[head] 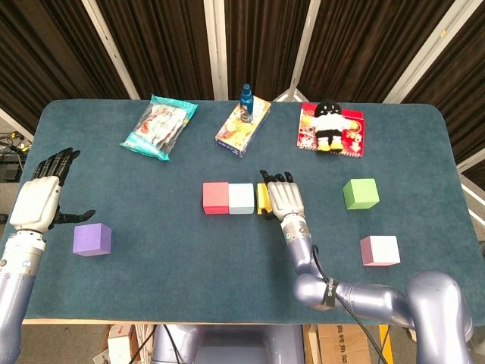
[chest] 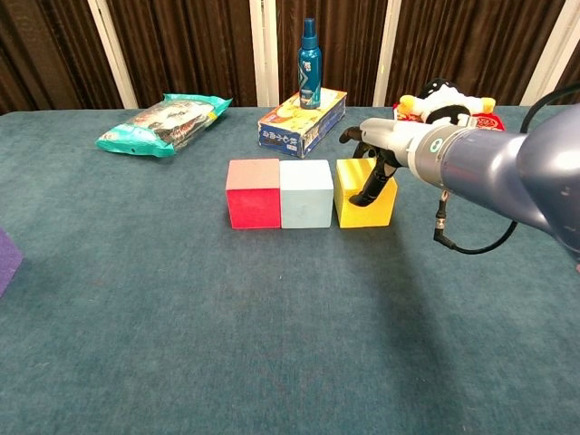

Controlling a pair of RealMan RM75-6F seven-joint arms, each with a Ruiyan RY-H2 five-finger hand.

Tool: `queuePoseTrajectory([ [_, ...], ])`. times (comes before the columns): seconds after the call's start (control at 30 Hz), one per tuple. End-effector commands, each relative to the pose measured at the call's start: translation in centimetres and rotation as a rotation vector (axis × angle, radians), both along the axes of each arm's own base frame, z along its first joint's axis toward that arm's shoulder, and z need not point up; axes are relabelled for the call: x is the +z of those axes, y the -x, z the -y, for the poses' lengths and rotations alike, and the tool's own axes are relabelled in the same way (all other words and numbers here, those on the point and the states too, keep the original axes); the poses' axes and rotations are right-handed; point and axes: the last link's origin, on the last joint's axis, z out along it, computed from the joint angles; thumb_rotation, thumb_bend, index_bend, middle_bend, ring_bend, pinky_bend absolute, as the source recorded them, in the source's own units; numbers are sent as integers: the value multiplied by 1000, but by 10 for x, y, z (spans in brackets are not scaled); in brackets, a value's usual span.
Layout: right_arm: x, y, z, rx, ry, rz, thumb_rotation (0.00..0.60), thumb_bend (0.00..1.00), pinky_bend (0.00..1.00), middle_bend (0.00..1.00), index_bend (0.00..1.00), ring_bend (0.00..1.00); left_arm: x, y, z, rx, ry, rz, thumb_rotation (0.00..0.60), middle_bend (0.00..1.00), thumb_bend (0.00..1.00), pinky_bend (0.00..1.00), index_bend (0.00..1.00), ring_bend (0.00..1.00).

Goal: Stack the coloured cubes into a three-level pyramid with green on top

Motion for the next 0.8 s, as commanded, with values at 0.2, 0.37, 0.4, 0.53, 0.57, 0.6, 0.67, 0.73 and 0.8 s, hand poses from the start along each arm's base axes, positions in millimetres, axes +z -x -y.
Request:
queuePoseTrajectory([
  [0.2,-2,-1,0,0,-1,7,600,344,0,215,0,124,0,0,0,0,-2,1,600,6,107,18,0,0],
  [0.37,-3,0,1,-6,0,5,600,344,0,215,0,124,0,0,0,-1,-1,0,600,6,107,18,0,0],
  [0.4,-3,0,1,-6,0,5,600,344,0,215,0,124,0,0,0,-1,-2,1,600,6,107,18,0,0],
  [0.53,-3,1,1,-7,1,4,600,344,0,212,0,124,0,0,0,0,-1,0,600,6,107,18,0,0],
  [0.57,-2,1,1,-6,2,3,600,344,0,211,0,124,0,1,0,0,0,0,600,5,107,18,0,0],
  [0.6,-2,1,0,-5,2,2,600,343,0,207,0,122,0,1,0,1,1,0,600,5,107,18,0,0],
  [0.67,-1,2,-2,-6,1,3,600,343,0,199,0,114,0,1,0,2,1,-1,600,5,107,18,0,0],
  [0.73,0,2,-4,-7,0,9,600,343,0,183,0,101,0,1,-1,2,1,0,600,5,107,18,0,0],
  [0.8,2,1,-7,-5,-2,19,600,343,0,157,0,83,-1,1,0,2,2,0,600,5,106,18,0,0],
])
